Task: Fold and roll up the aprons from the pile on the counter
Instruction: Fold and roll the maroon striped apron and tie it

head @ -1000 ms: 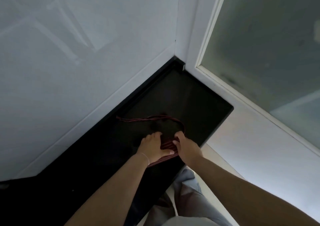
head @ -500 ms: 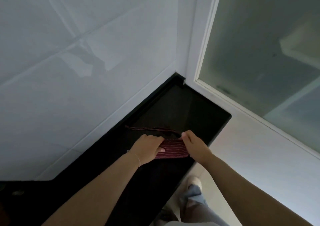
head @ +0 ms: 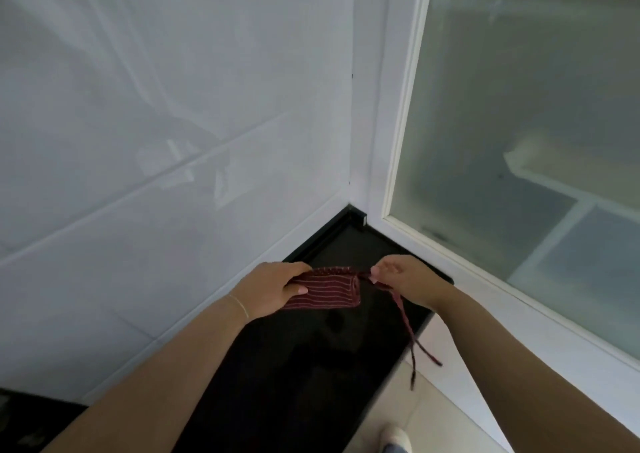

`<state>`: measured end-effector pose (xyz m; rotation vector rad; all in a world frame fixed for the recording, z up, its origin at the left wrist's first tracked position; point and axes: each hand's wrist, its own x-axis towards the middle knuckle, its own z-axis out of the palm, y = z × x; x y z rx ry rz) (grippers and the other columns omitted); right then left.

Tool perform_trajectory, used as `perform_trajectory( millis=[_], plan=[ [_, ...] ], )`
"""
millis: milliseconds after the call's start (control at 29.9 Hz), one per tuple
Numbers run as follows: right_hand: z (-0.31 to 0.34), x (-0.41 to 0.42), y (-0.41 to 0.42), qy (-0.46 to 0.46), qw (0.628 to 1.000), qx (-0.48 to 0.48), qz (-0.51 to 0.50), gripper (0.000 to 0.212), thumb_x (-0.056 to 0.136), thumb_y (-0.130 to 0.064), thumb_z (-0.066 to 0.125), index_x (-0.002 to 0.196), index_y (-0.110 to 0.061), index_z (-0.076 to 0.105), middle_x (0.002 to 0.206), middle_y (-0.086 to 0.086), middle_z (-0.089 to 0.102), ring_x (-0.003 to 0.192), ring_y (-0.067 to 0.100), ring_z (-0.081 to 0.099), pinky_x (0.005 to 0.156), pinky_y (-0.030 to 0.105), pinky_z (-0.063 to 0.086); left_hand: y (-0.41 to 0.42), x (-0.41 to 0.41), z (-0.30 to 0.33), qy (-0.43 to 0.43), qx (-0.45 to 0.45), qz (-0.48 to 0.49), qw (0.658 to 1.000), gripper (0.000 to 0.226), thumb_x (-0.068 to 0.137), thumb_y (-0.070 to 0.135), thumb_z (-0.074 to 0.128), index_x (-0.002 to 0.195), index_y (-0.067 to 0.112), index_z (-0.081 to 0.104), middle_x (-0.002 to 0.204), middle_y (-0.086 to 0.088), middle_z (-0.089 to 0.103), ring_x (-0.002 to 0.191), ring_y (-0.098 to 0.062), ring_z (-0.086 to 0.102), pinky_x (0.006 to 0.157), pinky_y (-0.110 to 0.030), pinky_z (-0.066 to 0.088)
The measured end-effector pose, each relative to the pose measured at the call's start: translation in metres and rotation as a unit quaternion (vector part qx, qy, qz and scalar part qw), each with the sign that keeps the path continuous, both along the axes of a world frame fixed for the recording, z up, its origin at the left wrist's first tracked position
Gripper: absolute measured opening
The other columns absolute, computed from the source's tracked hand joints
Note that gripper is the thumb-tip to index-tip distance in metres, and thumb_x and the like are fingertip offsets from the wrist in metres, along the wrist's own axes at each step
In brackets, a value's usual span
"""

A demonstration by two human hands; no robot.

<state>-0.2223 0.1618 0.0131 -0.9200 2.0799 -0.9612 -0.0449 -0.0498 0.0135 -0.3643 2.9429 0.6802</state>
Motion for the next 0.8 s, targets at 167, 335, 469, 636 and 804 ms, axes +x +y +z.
perform_trajectory(
  millis=[167, 335, 469, 636, 804],
  plan=[
    [0.031, -0.001, -0.006, 0.009, 0.999, -0.017, -0.035, 0.038, 0.095, -0.048, 0.049, 0.076, -0.017, 0.061, 0.062, -0.009, 0.062, 0.061, 0.011, 0.058, 0.07, 0.027, 0.048, -0.003, 0.001, 0.019, 0.069, -0.095, -0.03, 0.993, 0.042, 0.097, 0.041, 0.049, 0.137, 0.026, 0.049, 0.123, 0.005, 0.063, 0.11, -0.016, 0.059, 0.095, -0.025, 0.041],
    [0.062, -0.011, -0.03, -0.119, 0.984, -0.055, -0.12, 0.033, 0.094, -0.036, 0.058, 0.078, -0.007, 0.06, 0.054, -0.002, 0.041, 0.044, 0.013, 0.034, 0.045, 0.026, 0.033, 0.0, -0.005, 0.025, 0.179, -0.251, -0.175, 0.935, 0.049, 0.096, 0.057, 0.028, 0.114, 0.027, 0.062, 0.082, 0.01, 0.067, 0.067, -0.011, 0.063, 0.055, -0.026, 0.051],
    [0.085, -0.001, -0.059, -0.027, 0.998, 0.038, -0.052, 0.029, 0.096, -0.026, 0.055, 0.083, -0.001, 0.063, 0.059, 0.004, 0.05, 0.043, 0.014, 0.041, 0.042, 0.023, 0.037, 0.023, -0.023, 0.031, 0.199, -0.331, -0.215, 0.897, 0.048, 0.093, 0.056, 0.031, 0.102, 0.024, 0.066, 0.073, 0.009, 0.064, 0.061, -0.012, 0.061, 0.049, -0.023, 0.043],
    [0.089, 0.048, -0.07, 0.293, 0.951, 0.081, 0.057, 0.037, 0.101, -0.04, 0.037, 0.079, -0.015, 0.054, 0.075, -0.003, 0.054, 0.068, 0.013, 0.052, 0.07, 0.029, 0.041, 0.035, -0.04, 0.042, 0.087, -0.175, 0.082, 0.977, 0.04, 0.1, 0.047, 0.036, 0.12, 0.016, 0.05, 0.101, -0.003, 0.066, 0.089, -0.022, 0.063, 0.073, -0.032, 0.047],
    [0.073, 0.065, -0.05, 0.023, 0.994, -0.064, 0.084, 0.034, 0.102, -0.036, 0.037, 0.082, -0.017, 0.056, 0.07, -0.006, 0.05, 0.06, 0.004, 0.046, 0.058, 0.017, 0.04, 0.005, -0.04, 0.067, 0.16, 0.24, 0.207, 0.935, 0.023, 0.104, 0.029, 0.034, 0.105, 0.019, 0.055, 0.093, 0.002, 0.061, 0.081, -0.011, 0.059, 0.067, -0.018, 0.045]
  ],
)
